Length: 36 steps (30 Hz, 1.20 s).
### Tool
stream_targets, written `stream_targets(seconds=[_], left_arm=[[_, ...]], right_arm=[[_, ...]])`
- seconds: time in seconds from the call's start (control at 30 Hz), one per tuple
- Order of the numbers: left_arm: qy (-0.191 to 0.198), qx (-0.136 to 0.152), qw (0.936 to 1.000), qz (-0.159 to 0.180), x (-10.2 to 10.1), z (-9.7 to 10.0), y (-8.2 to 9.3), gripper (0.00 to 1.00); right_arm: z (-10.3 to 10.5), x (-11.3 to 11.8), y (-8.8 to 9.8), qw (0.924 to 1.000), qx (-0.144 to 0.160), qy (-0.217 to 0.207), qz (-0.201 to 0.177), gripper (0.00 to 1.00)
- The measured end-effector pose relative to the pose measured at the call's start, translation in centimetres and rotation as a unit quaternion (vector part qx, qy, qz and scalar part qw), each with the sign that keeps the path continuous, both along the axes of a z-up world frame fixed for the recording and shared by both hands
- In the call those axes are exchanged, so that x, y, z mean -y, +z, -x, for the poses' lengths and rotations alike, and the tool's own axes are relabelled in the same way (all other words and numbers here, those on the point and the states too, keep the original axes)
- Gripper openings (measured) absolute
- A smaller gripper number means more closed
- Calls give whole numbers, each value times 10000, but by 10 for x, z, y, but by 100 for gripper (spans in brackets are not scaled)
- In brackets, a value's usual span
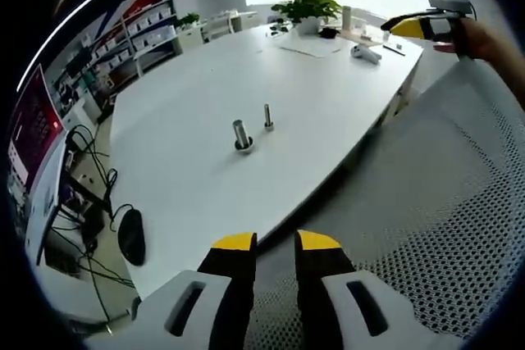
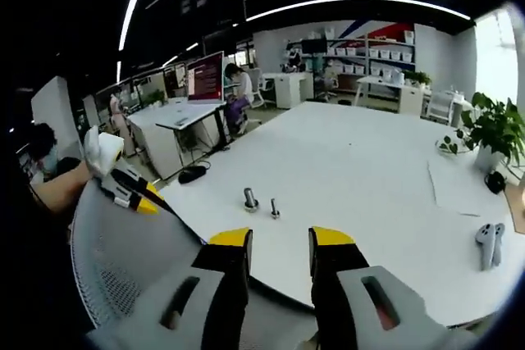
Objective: Place the washer onto the threaded stud by aligning its center hole with the stud, sliding it down to the base, and recovering from edge contact or off-axis alignment until the washer reaches the visible bottom stop.
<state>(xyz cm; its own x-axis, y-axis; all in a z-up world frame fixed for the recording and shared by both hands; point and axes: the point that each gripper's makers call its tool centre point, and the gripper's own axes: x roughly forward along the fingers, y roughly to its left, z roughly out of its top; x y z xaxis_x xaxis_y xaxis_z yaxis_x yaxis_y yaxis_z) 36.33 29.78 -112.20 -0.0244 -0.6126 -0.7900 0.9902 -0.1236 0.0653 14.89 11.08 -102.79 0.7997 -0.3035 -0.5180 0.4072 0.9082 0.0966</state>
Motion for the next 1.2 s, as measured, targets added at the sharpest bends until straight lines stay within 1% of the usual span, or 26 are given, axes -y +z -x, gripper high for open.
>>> stream_targets(seconds=[0.07, 0.13, 0.23, 0.33, 0.43, 0.5, 0.57, 0.67, 0.7, 0.77, 0.8, 0.87, 1.1, 1.2], left_arm=[[19, -9, 10000, -29, 0, 0, -1, 16], [33, -16, 10000, -32, 0, 0, 0, 16], [46, -18, 10000, -37, 0, 0, 0, 16], [75, -17, 10000, -47, -1, 1, 0, 17], [90, -18, 9999, -58, -1, 0, 0, 17], [92, -15, 9999, -55, -1, -1, 0, 17], [88, -15, 9999, -52, -1, -1, 0, 17], [95, -13, 9999, -45, -1, -3, -2, 17], [87, -13, 9999, -47, -1, -3, -2, 17], [81, -18, 10000, -54, -1, -4, -1, 17], [86, -23, 9999, -51, -1, -4, -1, 17], [79, -25, 10000, -51, -1, -2, -1, 17], [58, -38, 10000, -50, 0, 0, 1, 17], [52, -38, 10000, -46, -1, -4, -3, 17]], right_arm=[[4, -5, -3, 9999, -51, -31, 134, 30], [9, -6, -9, 9998, -78, -98, 126, 31], [9, -10, -16, 9998, -47, -193, 68, 33], [6, -17, -22, 9997, -89, -218, 83, 34], [3, -14, -21, 9993, -40, -326, 171, 35], [-1, -18, -24, 9994, -46, -306, 157, 35], [-4, -21, -29, 9994, -137, -276, 148, 35], [-4, -17, -30, 9986, -171, -369, 334, 35], [-4, -17, -32, 9985, -189, -390, 337, 35], [-3, -17, -32, 9984, -152, -461, 291, 34], [-4, -14, -34, 9984, -77, -518, 209, 34], [-3, -17, -35, 9983, -96, -569, 119, 33], [-2, -14, -37, 9979, -166, -615, 151, 33], [-2, -15, -37, 9977, -188, -631, 170, 32]])
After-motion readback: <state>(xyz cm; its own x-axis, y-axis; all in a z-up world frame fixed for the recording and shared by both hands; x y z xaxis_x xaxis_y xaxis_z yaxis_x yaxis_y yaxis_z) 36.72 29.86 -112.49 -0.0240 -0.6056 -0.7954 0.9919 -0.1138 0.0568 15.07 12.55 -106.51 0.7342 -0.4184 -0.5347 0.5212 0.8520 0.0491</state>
